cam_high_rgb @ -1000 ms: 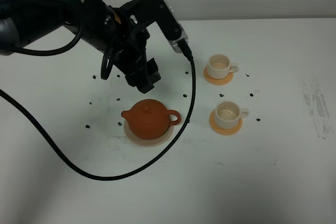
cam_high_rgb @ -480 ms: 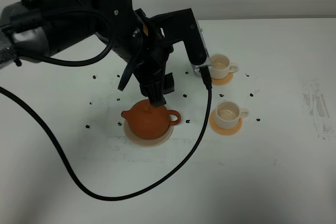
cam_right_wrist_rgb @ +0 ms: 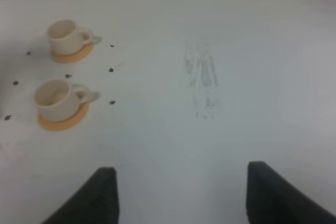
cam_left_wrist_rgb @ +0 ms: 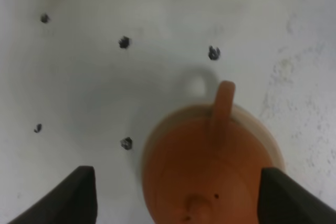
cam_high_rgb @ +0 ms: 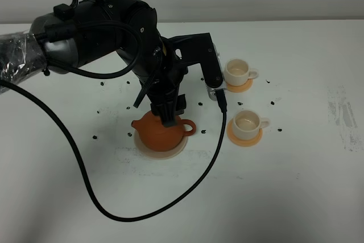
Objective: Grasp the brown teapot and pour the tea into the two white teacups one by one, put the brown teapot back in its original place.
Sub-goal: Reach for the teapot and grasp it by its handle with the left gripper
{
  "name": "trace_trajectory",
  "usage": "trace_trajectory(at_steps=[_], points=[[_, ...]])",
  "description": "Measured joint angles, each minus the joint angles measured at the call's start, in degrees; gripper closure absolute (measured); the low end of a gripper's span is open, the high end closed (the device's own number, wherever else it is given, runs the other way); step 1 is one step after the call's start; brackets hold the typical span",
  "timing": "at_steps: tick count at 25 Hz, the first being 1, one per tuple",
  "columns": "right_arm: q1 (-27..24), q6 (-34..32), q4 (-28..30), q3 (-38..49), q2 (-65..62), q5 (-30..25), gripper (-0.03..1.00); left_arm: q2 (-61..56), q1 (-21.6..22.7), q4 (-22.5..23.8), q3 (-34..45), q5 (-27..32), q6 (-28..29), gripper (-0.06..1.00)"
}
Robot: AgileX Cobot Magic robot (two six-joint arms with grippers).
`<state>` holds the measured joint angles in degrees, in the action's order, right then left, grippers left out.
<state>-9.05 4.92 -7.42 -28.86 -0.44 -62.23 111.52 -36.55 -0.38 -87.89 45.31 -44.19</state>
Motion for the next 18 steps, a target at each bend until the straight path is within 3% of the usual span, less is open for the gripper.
trace_trajectory(at_steps=[15, 18], points=[[0.0, 0.5, -3.3, 0.0, 0.0, 0.1, 0.43, 0.0, 0.0, 0.0, 0.0, 0.2, -0.2, 0.29], [0.0, 0.5, -3.5, 0.0, 0.0, 0.3, 0.43, 0.0, -0.2, -1.9, 0.0, -0.6, -0.1, 0.29]])
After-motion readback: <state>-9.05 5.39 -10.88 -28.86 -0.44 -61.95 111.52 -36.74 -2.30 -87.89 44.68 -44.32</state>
